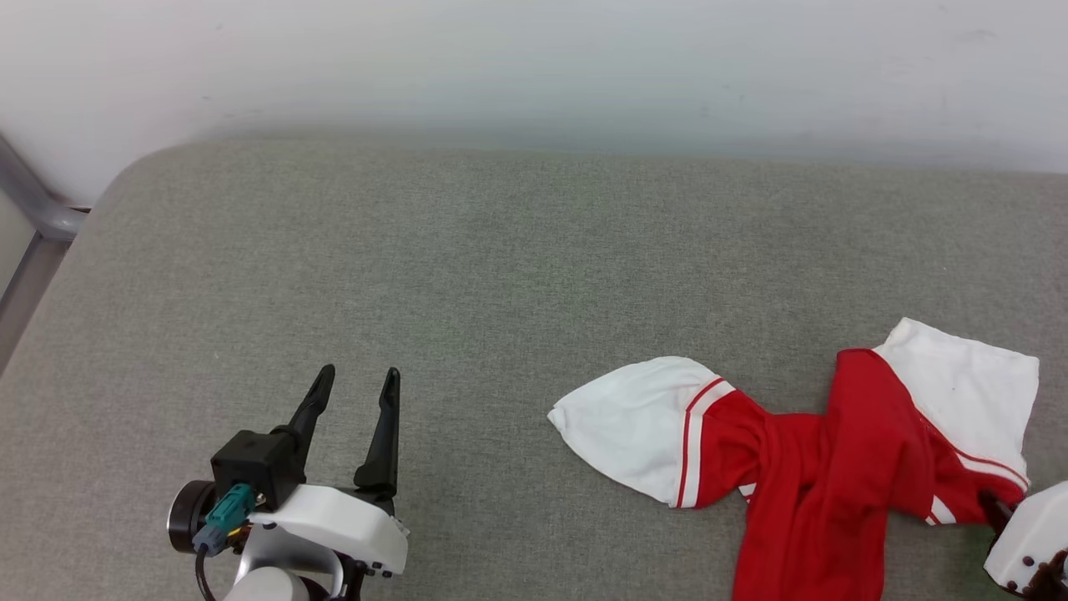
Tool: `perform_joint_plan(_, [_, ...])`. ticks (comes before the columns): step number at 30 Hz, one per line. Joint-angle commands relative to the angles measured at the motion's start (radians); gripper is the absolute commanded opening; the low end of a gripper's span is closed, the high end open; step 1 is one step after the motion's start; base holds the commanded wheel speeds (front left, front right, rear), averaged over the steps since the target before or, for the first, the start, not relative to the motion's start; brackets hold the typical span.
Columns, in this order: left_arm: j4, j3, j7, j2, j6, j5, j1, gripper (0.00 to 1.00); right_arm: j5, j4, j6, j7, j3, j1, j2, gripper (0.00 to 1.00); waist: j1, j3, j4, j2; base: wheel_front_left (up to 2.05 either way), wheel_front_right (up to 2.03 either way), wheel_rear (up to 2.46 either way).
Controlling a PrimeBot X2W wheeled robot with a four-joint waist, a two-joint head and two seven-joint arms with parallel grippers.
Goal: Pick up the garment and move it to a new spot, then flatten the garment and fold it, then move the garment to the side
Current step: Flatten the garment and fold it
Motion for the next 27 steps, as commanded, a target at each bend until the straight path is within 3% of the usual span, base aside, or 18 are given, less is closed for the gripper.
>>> perform_joint_plan(1, [-0.005,0.003,0.002,0.003,0.005,-0.002,0.007,1.0,-0.008,-0.022,-0.001,-0.032,-0.017,0.01,0.018,1.0,0.0001,-0.001,-0.001,0.0,0.0,0.0,0.0])
perform_joint_plan(7, [-0.012,0.011,0.008,0.017,0.017,-0.008,0.023,1.0,-0.06,-0.144,-0.001,-0.284,-0.044,0.042,0.089,1.0,0.0001,-0.013,-0.015,0.0,0.0,0.0,0.0])
perform_joint_plan(15, [-0.014,0.018,0.018,0.031,0.034,-0.018,0.056,1.0,-0.112,-0.299,-0.001,-0.496,0.056,0.109,0.112,1.0,0.0001,-0.063,-0.026,0.0,0.0,0.0,0.0])
perform_joint_plan(23, [-0.012,0.027,0.033,0.049,0.048,-0.03,0.09,1.0,-0.138,-0.464,-0.001,-0.515,0.171,0.233,0.129,1.0,0.0001,-0.107,-0.043,0.0,0.0,0.0,0.0])
perform_joint_plan(27, [-0.003,0.016,0.061,0.058,0.035,-0.037,0.08,1.0,-0.158,-0.544,-0.001,-0.493,0.212,0.274,0.138,1.0,0.0001,-0.108,-0.06,0.0,0.0,0.0,0.0])
